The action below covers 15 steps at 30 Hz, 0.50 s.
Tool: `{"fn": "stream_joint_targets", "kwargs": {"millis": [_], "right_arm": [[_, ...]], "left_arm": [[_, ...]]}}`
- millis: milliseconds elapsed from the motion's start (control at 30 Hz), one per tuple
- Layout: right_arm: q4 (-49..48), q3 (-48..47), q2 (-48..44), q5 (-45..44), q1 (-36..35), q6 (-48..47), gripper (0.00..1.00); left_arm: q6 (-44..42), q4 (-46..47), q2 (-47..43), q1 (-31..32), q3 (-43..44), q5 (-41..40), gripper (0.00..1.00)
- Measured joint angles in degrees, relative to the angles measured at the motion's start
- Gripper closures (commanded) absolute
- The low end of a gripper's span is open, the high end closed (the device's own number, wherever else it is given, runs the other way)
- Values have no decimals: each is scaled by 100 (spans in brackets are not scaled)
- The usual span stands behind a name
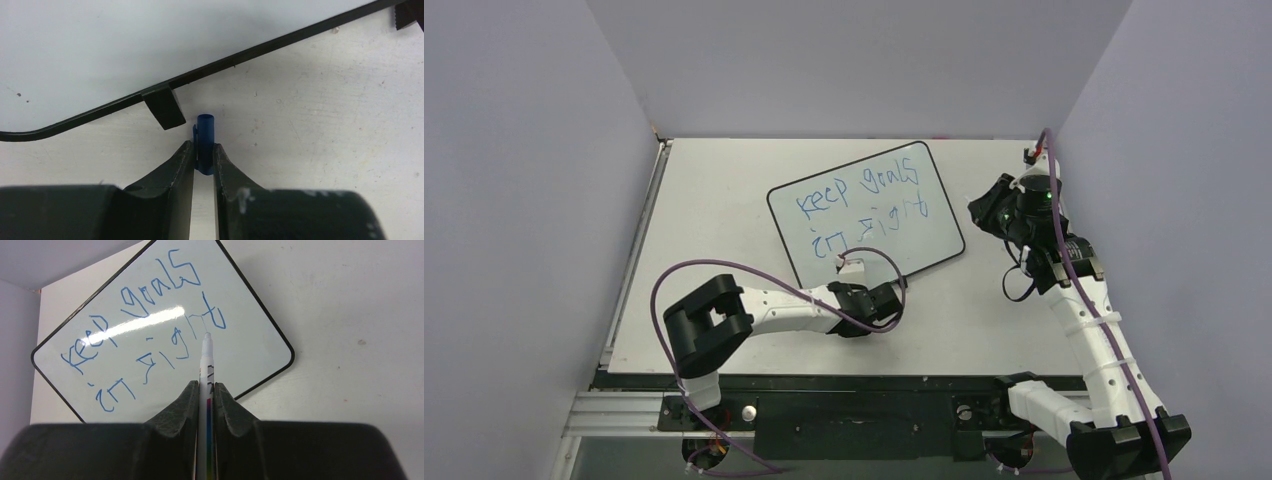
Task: Write a sentence on the whiteboard
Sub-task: Pick up the pen cap from the corner of the board.
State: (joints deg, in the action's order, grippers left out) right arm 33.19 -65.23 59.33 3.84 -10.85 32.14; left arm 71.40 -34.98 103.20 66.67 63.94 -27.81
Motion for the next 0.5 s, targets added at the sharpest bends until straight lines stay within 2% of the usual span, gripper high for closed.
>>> {"fn": "stream_joint_targets", "kwargs": {"millis": [200, 500], "right_arm": [[0, 0, -76, 52, 0, 0, 100], [0, 0, -199, 245, 0, 4, 100]], "left_arm": [[-433, 254, -114, 94, -131, 74, 100], [-1574, 866, -627, 138, -350, 560, 100]]}}
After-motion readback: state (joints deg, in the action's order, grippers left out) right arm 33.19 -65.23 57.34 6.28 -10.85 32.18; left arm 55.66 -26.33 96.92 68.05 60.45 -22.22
